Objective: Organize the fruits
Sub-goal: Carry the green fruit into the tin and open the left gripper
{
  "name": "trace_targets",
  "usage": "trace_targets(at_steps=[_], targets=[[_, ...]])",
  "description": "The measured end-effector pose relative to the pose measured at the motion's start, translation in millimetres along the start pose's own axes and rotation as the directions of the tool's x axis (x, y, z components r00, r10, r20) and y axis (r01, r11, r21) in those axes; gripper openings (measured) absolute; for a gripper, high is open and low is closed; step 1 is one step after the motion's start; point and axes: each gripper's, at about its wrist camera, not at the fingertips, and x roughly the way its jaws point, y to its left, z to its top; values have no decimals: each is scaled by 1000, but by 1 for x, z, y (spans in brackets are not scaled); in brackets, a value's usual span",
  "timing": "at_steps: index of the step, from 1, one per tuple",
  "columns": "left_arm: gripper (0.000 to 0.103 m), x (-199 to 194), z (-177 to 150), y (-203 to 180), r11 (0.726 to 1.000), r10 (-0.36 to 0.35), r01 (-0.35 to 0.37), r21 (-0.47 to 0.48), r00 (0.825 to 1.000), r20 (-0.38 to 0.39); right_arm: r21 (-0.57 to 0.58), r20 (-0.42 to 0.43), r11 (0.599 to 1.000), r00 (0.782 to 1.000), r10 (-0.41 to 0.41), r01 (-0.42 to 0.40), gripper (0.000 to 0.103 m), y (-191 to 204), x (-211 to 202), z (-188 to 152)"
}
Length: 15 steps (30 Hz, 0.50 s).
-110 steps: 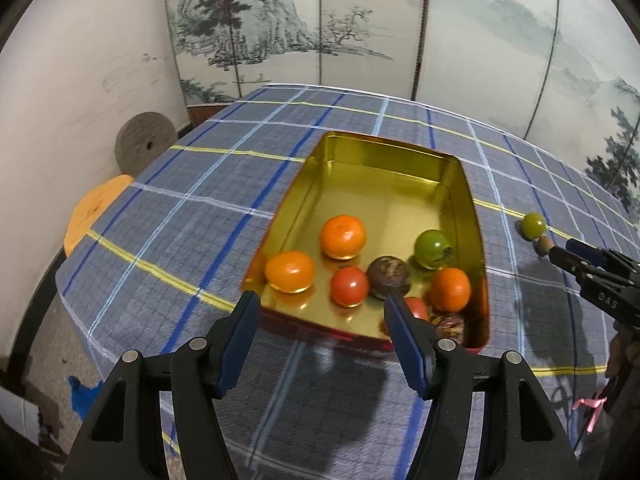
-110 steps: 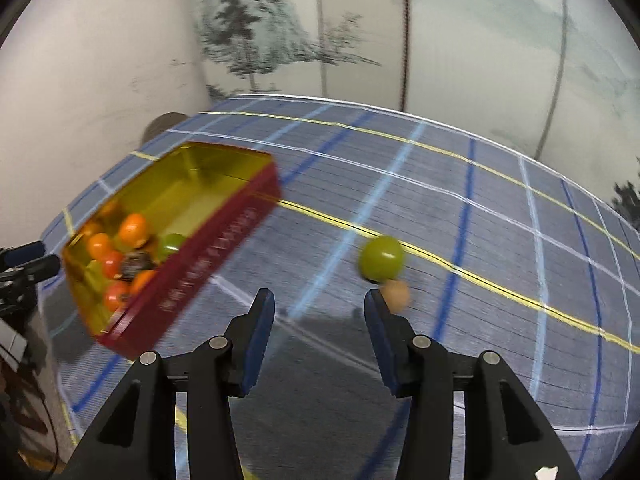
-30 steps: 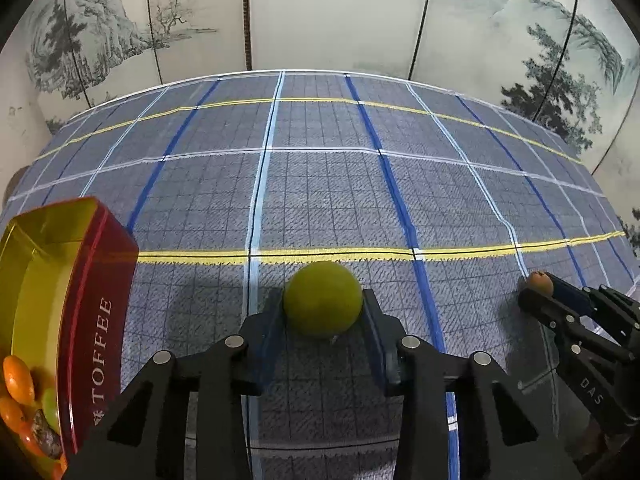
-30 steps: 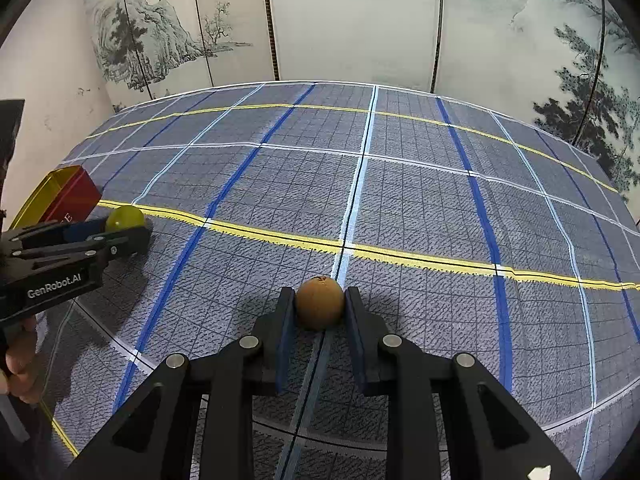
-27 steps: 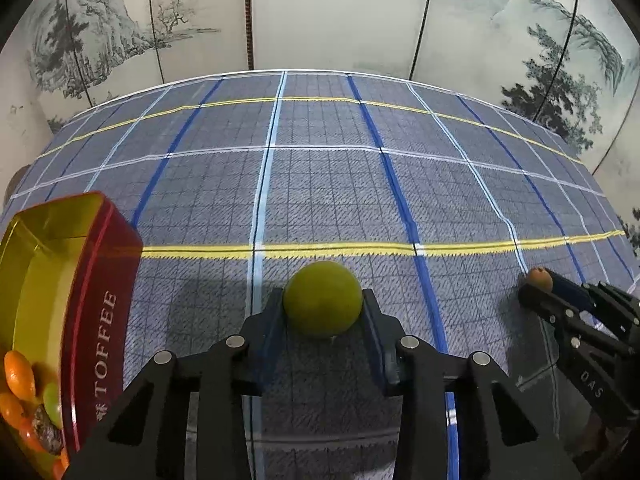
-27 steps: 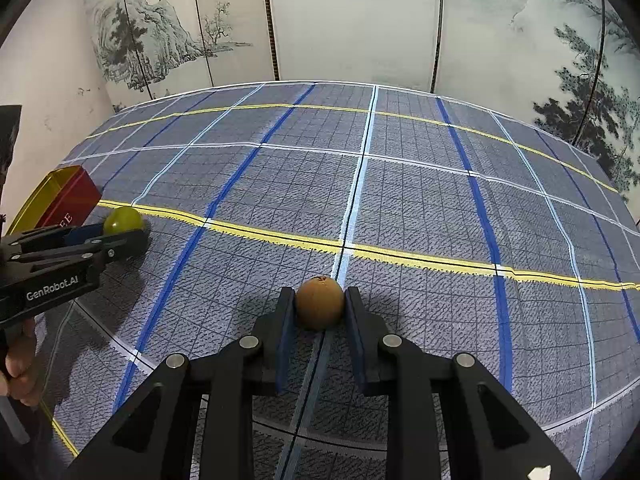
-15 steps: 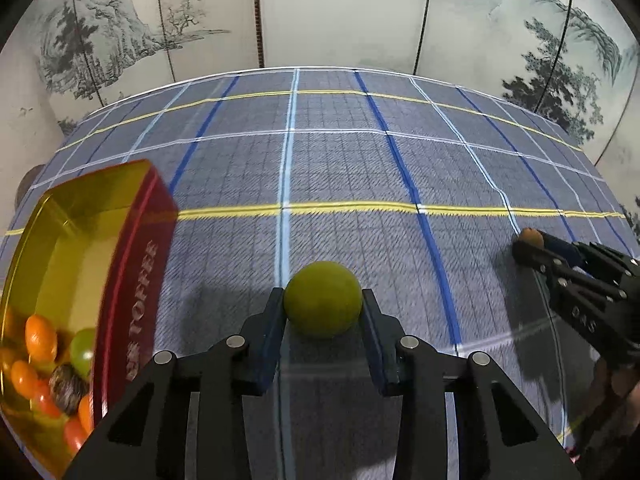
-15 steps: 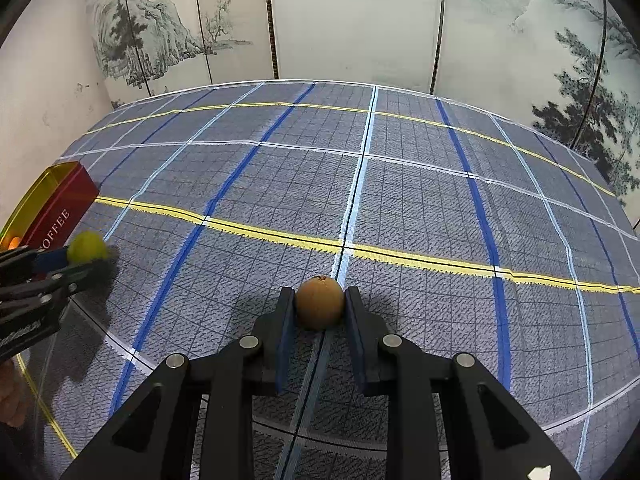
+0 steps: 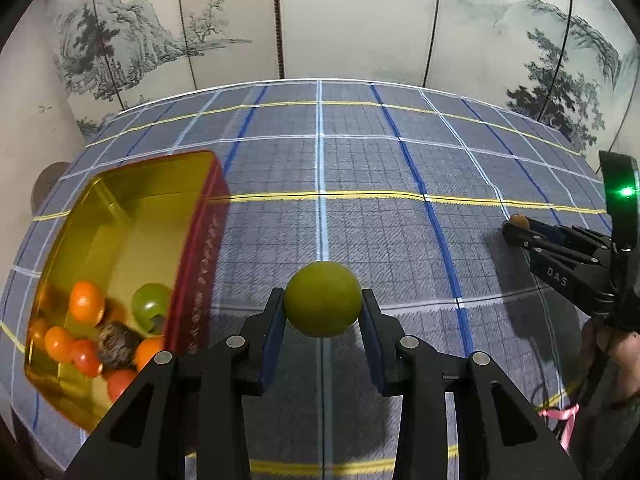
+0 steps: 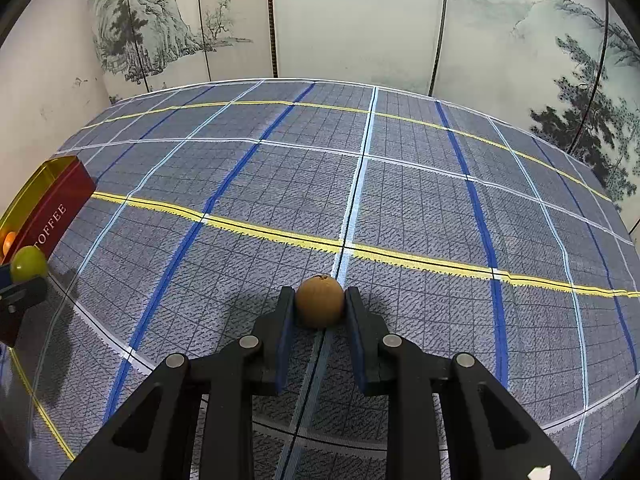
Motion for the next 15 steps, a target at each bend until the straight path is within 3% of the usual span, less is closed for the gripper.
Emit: trace_targets(at_steps=[15], targets=[[38, -41, -3, 46, 996, 70, -68, -53, 996, 49, 3, 0, 1000, 1000, -1, 1, 23, 0, 0, 0]])
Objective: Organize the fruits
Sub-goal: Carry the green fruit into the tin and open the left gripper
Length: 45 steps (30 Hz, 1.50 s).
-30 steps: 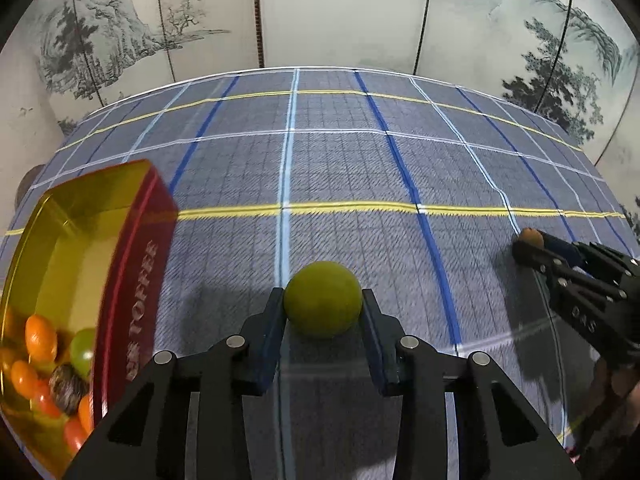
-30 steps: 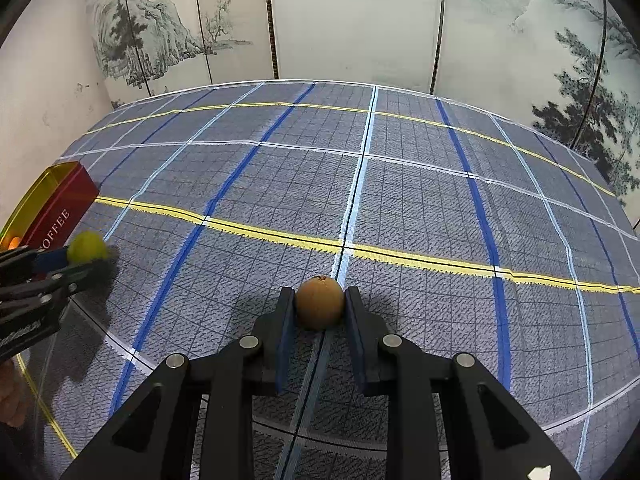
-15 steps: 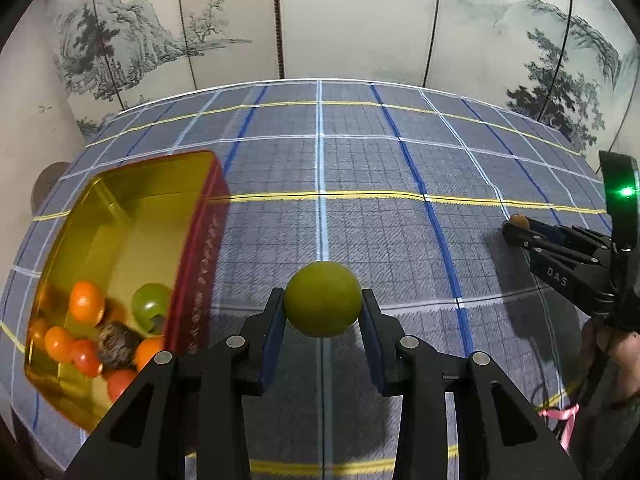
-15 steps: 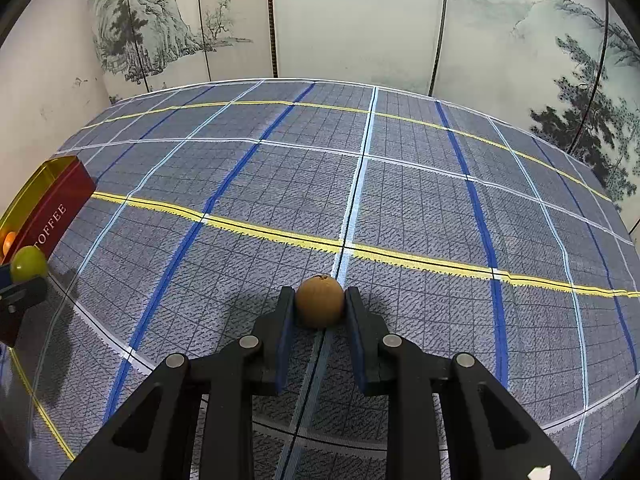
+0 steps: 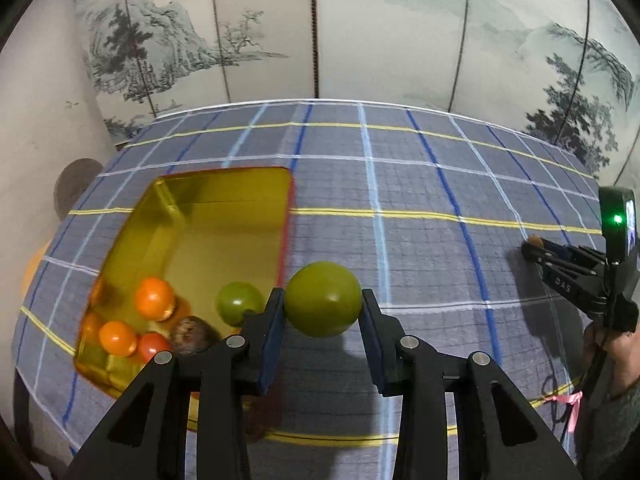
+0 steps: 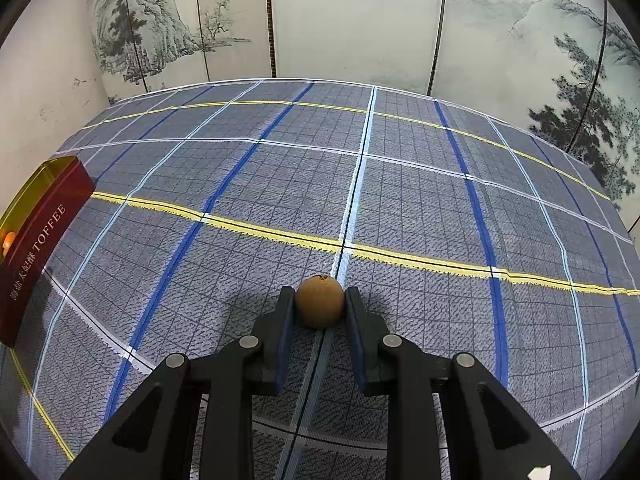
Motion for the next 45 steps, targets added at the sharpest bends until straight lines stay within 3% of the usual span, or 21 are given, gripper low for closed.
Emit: trace_targets(at_steps=[3, 9, 14, 20, 36, 45], targets=[[38, -2, 2, 14, 1000, 15, -15, -17, 1000, 1, 0, 0, 1000, 1000, 0, 0, 23, 0, 0, 0], [38, -4, 4, 61, 995, -20, 19, -94, 1000, -10, 0, 0, 1000, 1000, -1, 1, 23, 0, 0, 0], [38, -9, 3, 100, 992, 44, -44, -121, 999, -8, 0, 0, 1000, 1000, 0, 0, 23, 0, 0, 0], [38, -7, -9, 123, 989, 60, -65, -135, 997, -43, -1, 0, 1000, 1000, -1, 1, 23, 0, 0, 0], [38, 13, -34, 112, 995, 35, -45, -83, 992, -117, -1, 0, 1000, 1000, -2, 2, 23, 1, 0, 0], [38, 19, -40, 108, 995, 75, -82, -50, 990, -121, -1, 0, 1000, 1000, -2, 2, 23, 1, 0, 0]])
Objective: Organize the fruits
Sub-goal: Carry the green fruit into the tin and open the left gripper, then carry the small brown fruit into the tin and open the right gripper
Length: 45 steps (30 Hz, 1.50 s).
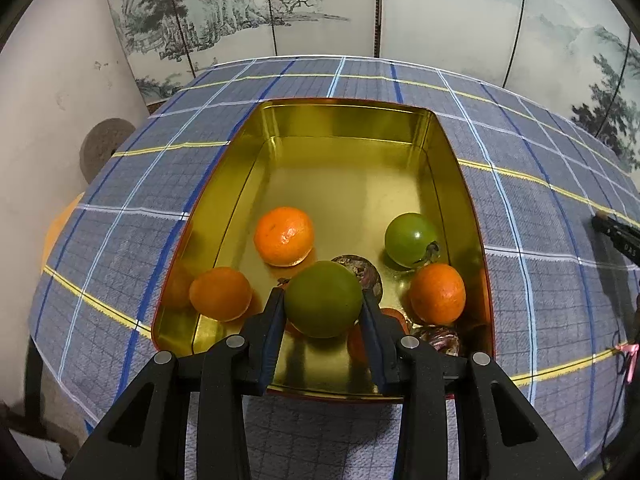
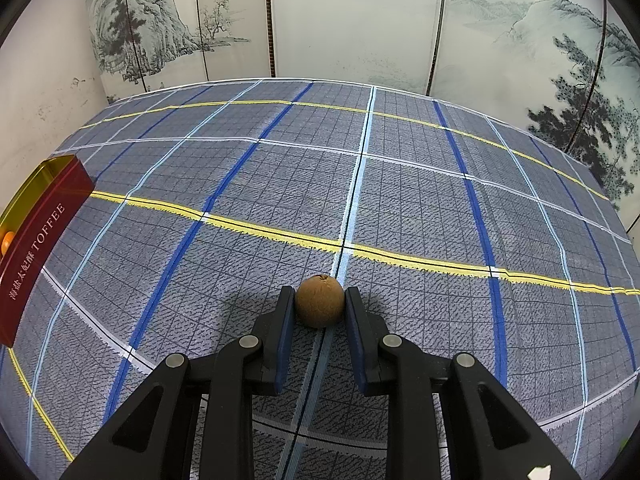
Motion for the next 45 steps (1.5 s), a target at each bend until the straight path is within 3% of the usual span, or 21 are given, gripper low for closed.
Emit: trace_targets(at_steps=[18, 36, 45], targets=[[39, -2, -2, -10, 997, 62, -63, 36, 998, 18, -1, 0, 1000, 1000, -2, 2, 23, 0, 0, 0], [40, -28, -3, -13, 998, 56, -58, 14, 994, 92, -1, 0, 1000, 1000, -1, 1, 23, 0, 0, 0], [48, -38, -4, -7, 999, 50, -48, -19, 992, 117, -3, 0, 1000, 1000, -4, 4, 23, 1, 0, 0]])
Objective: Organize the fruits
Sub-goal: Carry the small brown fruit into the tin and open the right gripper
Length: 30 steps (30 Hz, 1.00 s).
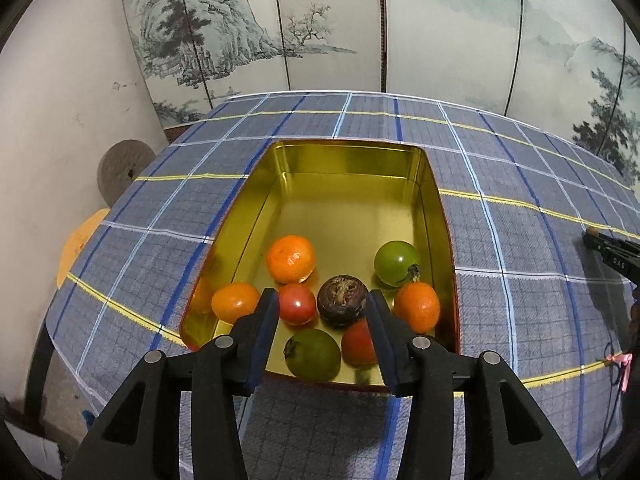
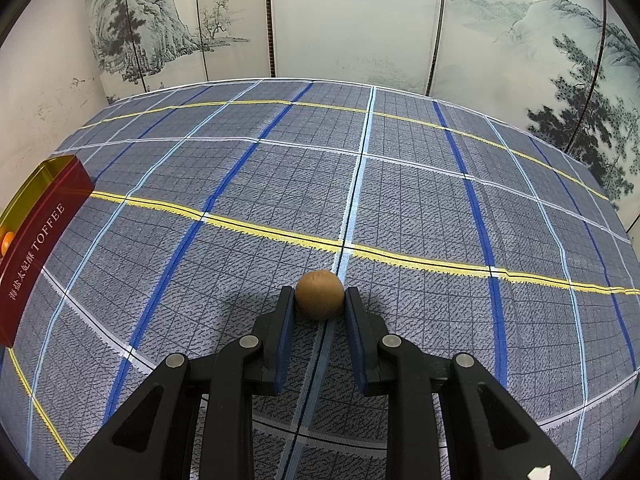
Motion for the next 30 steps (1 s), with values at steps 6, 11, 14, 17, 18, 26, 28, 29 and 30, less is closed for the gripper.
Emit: trace_targets(at_steps=[6, 11, 14, 17, 18, 26, 28, 29, 30], targets=[[51, -3, -2, 5, 1000, 5, -5, -16, 1000, 2, 6, 0, 1000, 1000, -4, 4, 23, -2, 1, 0], [53, -5, -5, 13, 999, 20, -20, -35, 1000, 2, 12, -2, 1000, 1000, 6, -6, 23, 5, 0, -1], [54, -6, -6, 18, 998, 30, -30, -49, 1000, -1, -3, 5, 1000, 1000, 26, -26, 22, 16, -5, 0], [54, -7, -8, 23, 997, 38, -38, -61, 999, -1, -18, 15, 998, 998, 64, -64, 23, 31, -12, 2], [54, -8, -9, 25, 997, 40, -40, -67, 999, 0, -25, 18, 997, 997, 77, -76, 22, 36, -14, 3], [55, -9, -13, 35, 994, 56, -57, -89, 998, -5, -127, 43, 973, 979, 200, -193, 23, 99, -39, 11], [55, -11, -14, 38, 993, 65, -65, -95, 998, -2, -152, 45, 963, 972, 231, -222, 23, 115, -44, 12], [55, -11, -14, 39, 993, 67, -67, -97, 998, -1, -167, 47, 958, 968, 245, -235, 23, 125, -47, 13], [55, -12, -14, 41, 992, 70, -69, -101, 998, -1, -184, 47, 951, 964, 262, -250, 23, 134, -51, 14]])
